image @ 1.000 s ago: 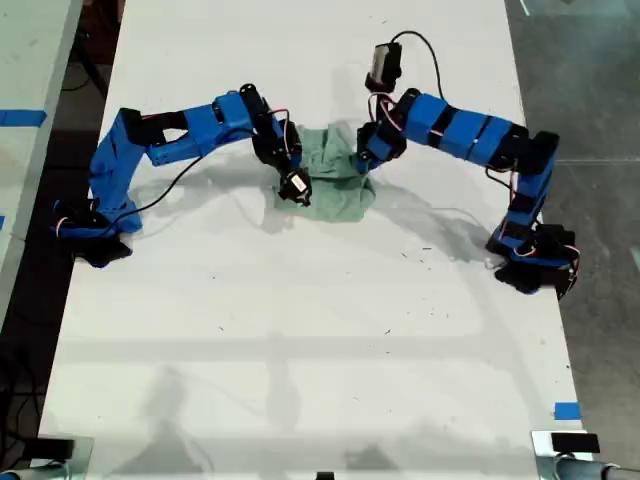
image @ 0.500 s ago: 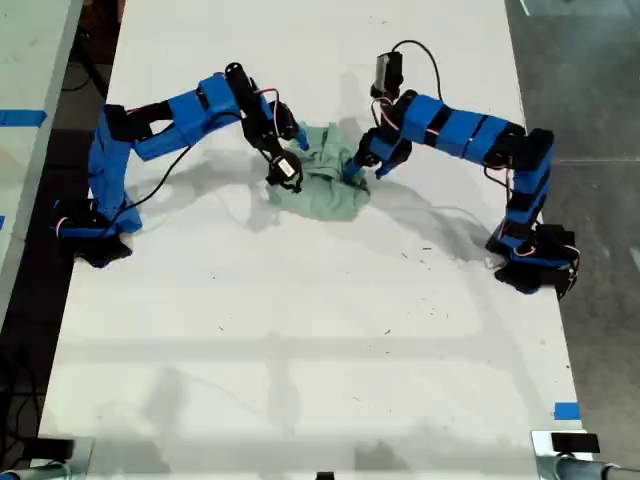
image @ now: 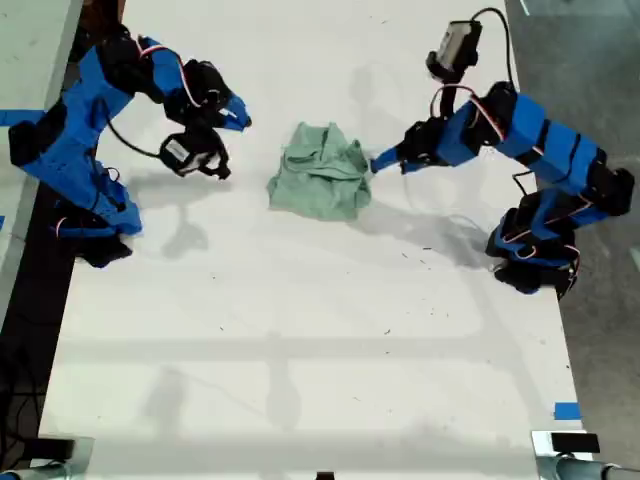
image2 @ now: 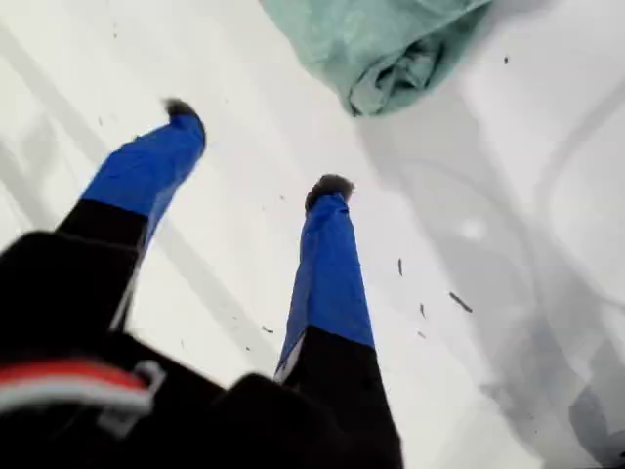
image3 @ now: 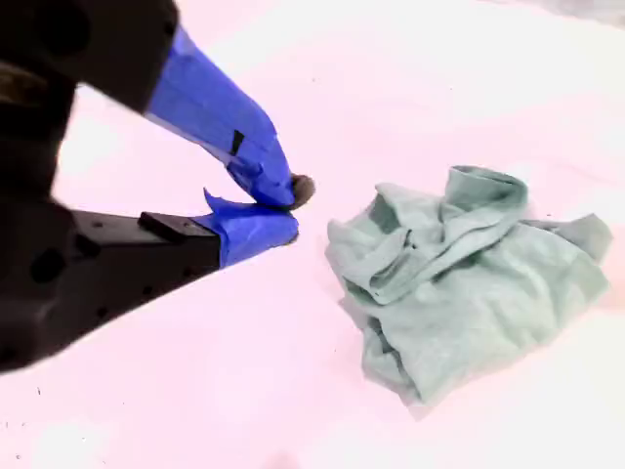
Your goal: Fold t shirt
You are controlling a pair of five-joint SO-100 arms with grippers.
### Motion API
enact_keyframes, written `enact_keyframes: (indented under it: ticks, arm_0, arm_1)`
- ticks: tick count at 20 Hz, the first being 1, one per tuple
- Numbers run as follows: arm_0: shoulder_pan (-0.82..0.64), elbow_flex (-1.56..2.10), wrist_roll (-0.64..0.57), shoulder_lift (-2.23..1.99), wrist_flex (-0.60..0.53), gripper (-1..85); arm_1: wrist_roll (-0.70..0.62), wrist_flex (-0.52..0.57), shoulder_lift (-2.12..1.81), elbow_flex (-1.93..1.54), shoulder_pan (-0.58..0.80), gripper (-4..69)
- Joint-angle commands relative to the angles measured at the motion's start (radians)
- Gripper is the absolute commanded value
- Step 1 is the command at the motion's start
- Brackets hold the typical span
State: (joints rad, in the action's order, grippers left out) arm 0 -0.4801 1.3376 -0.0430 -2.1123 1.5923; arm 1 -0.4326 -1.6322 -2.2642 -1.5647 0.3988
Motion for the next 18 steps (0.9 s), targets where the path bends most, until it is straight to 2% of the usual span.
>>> enact_keyframes:
  ticks: [1, 4, 6, 8, 9, 10, 12, 13, 14, 16, 18]
  arm_0:
    - [0.170, 0.255, 0.066, -0.334, -0.057, 0.0]
    - [0.310, 0.738, 0.124, -0.537, -0.296, 0.0]
    - [0.291, 1.025, 0.100, -0.598, -0.474, 0.0]
    - [0.268, 1.287, 0.114, -0.672, -0.634, 0.0]
    - [0.259, 1.402, 0.130, -0.733, -0.693, 0.0]
    - [0.255, 1.509, 0.141, -0.822, -0.733, 0.0]
    - [0.239, 1.715, 0.149, -1.120, -0.723, 0.0]
    - [0.229, 1.790, 0.140, -1.318, -0.655, 0.0]
    - [0.210, 1.852, 0.114, -1.499, -0.566, 0.0]
    - [0.190, 1.867, 0.049, -1.476, -0.588, 0.0]
    - [0.229, 1.878, 0.061, -1.489, -0.583, 0.0]
  arm_1:
    - [0.075, 0.046, -0.430, -0.307, -0.072, 1.5]
    - [0.103, 0.071, -0.735, -0.624, -0.117, 1.5]
    - [0.137, 0.109, -0.931, -0.853, -0.141, 1.5]
    - [0.173, 0.067, -1.253, -1.088, -0.138, 1.6]
    - [0.186, 0.017, -1.246, -1.131, -0.129, 1.6]
    - [0.135, 0.051, -1.244, -1.173, -0.121, 1.5]
    - [0.095, 0.106, -1.244, -1.285, -0.106, 1.5]
    - [0.115, 0.104, -1.246, -1.361, -0.072, 1.5]
    - [0.100, 0.164, -1.246, -1.419, -0.074, 1.5]
    - [0.124, 0.195, -1.246, -1.448, -0.103, 1.5]
    - [0.137, 0.201, -1.246, -1.465, -0.110, 1.5]
